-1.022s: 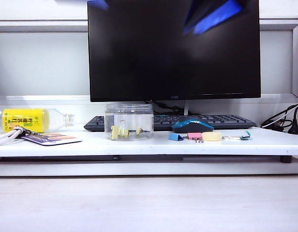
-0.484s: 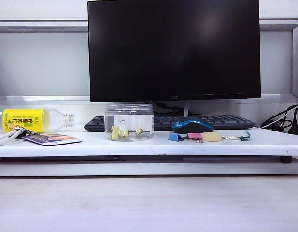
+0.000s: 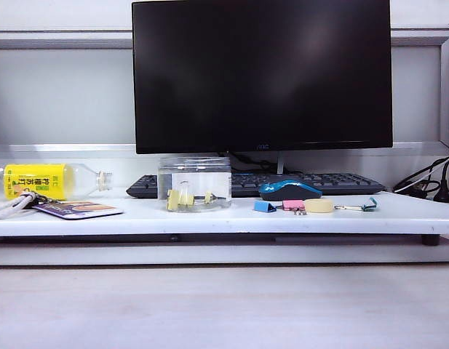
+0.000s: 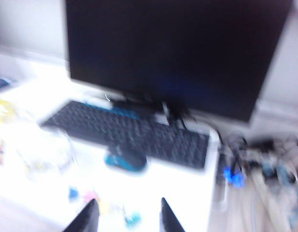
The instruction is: Pick up the clips with the largest number of clips of the same color on the table and place them in a round transparent plastic box.
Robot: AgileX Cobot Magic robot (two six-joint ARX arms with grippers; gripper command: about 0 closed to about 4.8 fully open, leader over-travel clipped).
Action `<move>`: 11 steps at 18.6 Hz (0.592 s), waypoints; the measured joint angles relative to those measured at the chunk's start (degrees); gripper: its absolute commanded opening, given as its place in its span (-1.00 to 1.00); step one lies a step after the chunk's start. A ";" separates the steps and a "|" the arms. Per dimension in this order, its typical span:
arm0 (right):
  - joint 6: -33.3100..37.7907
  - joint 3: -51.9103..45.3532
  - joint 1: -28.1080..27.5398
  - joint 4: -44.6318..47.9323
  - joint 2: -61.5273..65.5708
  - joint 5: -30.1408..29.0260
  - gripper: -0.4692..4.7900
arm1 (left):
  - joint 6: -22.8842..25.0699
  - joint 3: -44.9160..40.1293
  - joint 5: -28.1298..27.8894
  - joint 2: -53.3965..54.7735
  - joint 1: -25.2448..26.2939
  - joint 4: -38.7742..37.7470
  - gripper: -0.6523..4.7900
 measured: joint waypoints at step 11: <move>0.46 -7.76 0.13 -3.69 -1.90 2.45 -0.34 | -1.03 -8.04 -8.81 -7.34 0.00 -5.44 -0.22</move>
